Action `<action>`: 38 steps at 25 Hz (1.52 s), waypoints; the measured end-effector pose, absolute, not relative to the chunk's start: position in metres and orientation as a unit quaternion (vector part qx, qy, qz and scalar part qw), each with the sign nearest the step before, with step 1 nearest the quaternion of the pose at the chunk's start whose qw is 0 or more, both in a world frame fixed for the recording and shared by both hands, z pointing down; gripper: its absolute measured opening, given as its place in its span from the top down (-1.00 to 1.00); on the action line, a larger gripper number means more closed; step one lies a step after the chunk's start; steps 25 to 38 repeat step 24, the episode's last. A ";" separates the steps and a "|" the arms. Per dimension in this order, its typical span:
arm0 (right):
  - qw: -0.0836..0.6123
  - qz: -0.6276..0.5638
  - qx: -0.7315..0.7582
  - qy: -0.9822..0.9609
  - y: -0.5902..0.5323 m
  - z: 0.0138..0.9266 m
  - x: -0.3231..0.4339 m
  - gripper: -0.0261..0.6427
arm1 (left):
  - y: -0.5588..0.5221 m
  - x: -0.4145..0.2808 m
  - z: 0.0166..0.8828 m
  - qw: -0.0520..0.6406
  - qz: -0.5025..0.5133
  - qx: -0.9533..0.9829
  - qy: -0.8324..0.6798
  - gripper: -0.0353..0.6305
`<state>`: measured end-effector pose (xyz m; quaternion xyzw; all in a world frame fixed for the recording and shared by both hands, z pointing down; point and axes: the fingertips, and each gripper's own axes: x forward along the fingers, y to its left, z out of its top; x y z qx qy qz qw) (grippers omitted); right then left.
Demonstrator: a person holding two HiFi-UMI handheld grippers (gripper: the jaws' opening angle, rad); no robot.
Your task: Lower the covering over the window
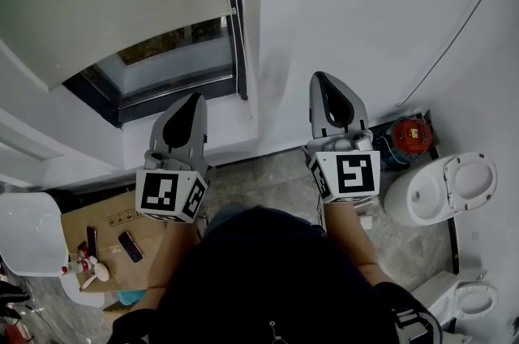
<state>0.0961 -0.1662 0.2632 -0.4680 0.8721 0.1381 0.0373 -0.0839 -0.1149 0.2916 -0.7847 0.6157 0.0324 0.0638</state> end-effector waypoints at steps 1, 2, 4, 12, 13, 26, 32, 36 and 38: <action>0.036 0.137 -0.465 0.874 -0.166 0.264 0.095 0.89 | -0.115 -0.082 0.291 0.064 0.033 -0.785 0.615 0.86; 0.036 0.138 -0.463 0.875 -0.166 0.266 0.094 0.89 | -0.115 -0.081 0.290 0.065 0.035 -0.786 0.614 0.86; 0.031 0.139 -0.461 0.876 -0.165 0.268 0.093 0.89 | -0.113 -0.079 0.288 0.071 0.039 -0.787 0.611 0.86; 0.019 0.122 -0.456 0.881 -0.163 0.278 0.088 0.89 | -0.116 -0.073 0.289 0.069 0.041 -0.795 0.602 0.86; 0.018 0.122 -0.458 0.881 -0.164 0.278 0.090 0.89 | -0.117 -0.072 0.289 0.069 0.042 -0.796 0.600 0.86; 0.019 0.124 -0.464 0.877 -0.164 0.280 0.097 0.89 | -0.120 -0.060 0.293 0.066 0.039 -0.805 0.589 0.86; 0.019 0.124 -0.464 0.877 -0.164 0.280 0.097 0.89 | -0.120 -0.060 0.293 0.066 0.039 -0.805 0.589 0.86; 0.019 0.124 -0.464 0.877 -0.164 0.280 0.097 0.89 | -0.120 -0.060 0.293 0.066 0.039 -0.805 0.589 0.86; 0.019 0.124 -0.464 0.877 -0.164 0.280 0.097 0.89 | -0.120 -0.060 0.293 0.066 0.039 -0.805 0.589 0.86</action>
